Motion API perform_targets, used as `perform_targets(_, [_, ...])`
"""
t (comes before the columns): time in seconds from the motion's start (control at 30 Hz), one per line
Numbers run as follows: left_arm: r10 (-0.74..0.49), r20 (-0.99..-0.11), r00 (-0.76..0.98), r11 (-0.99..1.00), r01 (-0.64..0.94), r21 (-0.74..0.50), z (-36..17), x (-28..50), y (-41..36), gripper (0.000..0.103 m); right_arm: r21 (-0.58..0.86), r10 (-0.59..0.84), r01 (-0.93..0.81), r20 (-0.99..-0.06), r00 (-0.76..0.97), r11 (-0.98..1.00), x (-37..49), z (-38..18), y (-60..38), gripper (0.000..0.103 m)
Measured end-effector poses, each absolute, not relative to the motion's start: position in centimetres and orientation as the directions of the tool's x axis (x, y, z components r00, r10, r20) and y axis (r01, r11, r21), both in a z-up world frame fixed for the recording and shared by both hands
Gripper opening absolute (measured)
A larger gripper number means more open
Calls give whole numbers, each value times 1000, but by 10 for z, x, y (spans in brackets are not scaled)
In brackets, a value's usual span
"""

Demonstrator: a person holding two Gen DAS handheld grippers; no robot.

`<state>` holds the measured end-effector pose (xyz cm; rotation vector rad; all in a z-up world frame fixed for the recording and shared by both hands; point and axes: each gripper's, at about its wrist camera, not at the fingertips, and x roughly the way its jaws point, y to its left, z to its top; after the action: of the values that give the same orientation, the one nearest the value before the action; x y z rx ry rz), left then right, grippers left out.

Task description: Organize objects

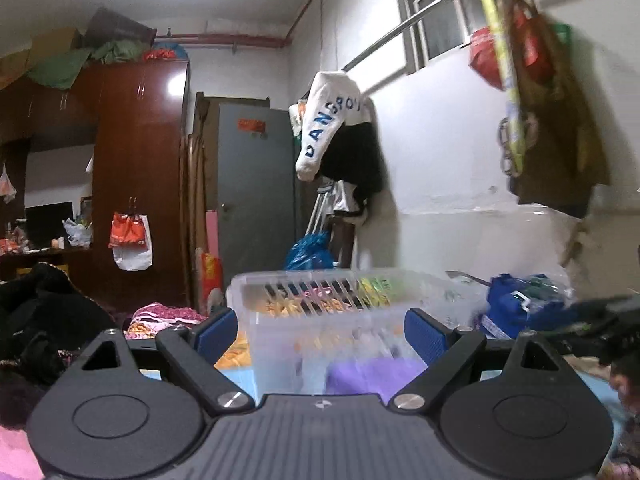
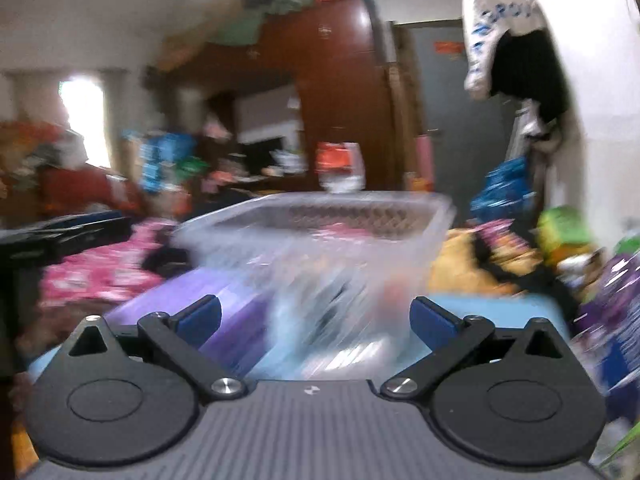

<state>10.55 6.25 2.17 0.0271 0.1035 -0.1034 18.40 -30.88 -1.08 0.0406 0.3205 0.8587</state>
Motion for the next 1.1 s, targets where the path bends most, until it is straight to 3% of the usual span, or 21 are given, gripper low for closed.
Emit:
perform_targets(0.1, [-155, -98, 983, 987, 158, 29, 3, 80, 60, 93, 209, 805, -779, -219, 551, 591, 170, -28, -314, 103])
perform_targets(0.3, [-284, -168, 944, 954, 297, 52, -22, 83, 47, 92, 113, 818, -820, -224, 529, 561, 172, -29, -287, 100])
perform_targets(0.37, [-316, -167, 934, 946, 324, 22, -28, 84, 52, 92, 132, 839, -839, -235, 491, 528, 177, -29, -281, 88])
perform_targets(0.47, [-332, -168, 928, 941, 338, 5, -33, 86, 55, 89, 99, 836, -848, -261, 482, 520, 178, -30, -270, 79])
perform_targets(0.6, [-353, -190, 916, 934, 358, -8, -40, 89, 55, 80, 86, 852, -865, -249, 461, 494, 173, -30, -269, 76])
perform_targets(0.77, [-380, -218, 899, 923, 384, -23, -45, 97, 53, 66, 74, 854, -874, -266, 447, 481, 169, -35, -267, 51])
perform_targets(0.83, [-366, -222, 904, 928, 373, -13, -45, 96, 52, 59, 68, 855, -874, -257, 451, 481, 167, -37, -271, 50])
perform_targets(1.1, [-373, -210, 904, 926, 378, -21, -47, 90, 52, 55, 36, 854, -872, -224, 470, 489, 154, -45, -276, 48])
